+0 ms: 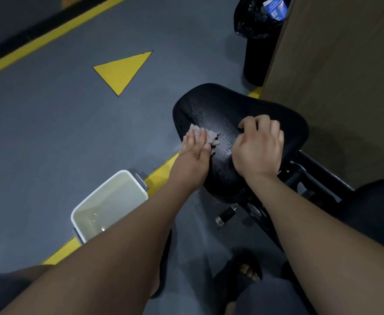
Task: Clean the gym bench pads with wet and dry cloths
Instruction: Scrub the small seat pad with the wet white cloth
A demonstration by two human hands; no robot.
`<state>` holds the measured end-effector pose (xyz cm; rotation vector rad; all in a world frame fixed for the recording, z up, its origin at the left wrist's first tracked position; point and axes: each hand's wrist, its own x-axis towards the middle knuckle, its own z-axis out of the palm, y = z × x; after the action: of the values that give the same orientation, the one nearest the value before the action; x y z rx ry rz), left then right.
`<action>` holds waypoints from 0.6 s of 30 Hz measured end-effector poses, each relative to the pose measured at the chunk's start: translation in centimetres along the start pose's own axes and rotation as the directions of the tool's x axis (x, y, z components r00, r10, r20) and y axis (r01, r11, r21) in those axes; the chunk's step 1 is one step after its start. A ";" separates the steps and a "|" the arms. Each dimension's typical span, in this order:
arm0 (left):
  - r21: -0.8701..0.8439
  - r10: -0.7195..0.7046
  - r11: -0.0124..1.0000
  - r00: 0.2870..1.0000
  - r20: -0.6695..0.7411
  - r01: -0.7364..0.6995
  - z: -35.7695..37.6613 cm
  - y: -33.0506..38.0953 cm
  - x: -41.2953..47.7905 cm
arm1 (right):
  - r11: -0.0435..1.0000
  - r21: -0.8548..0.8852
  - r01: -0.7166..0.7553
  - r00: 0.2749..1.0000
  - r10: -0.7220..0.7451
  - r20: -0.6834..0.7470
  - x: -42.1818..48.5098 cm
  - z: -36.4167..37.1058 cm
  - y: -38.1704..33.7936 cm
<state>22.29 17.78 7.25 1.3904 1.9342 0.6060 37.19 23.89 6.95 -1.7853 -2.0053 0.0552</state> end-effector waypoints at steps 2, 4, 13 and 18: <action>-0.003 -0.012 1.000 0.999 -0.040 0.012 -0.3 -0.2 2.0 | 1.000 0.002 -0.003 1.000 0.003 -0.019 0.0 0.3 -0.1; 0.007 -0.025 1.000 0.998 -0.063 0.026 -0.6 -0.4 3.9 | 1.000 0.001 -0.006 0.999 0.006 -0.041 0.1 0.6 -0.1; 0.028 -0.075 0.997 0.994 -0.073 0.077 -2.8 0.0 7.8 | 1.000 -0.006 -0.003 0.997 0.002 -0.078 0.1 1.0 -0.2; 0.001 -0.010 1.000 1.000 -0.029 0.010 -0.7 -0.3 1.1 | 1.000 -0.005 -0.006 0.997 0.006 -0.073 0.0 0.7 -0.3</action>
<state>21.33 18.70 7.28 1.3783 1.9635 0.6236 36.67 24.07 6.39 -1.7707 -1.9510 -0.0133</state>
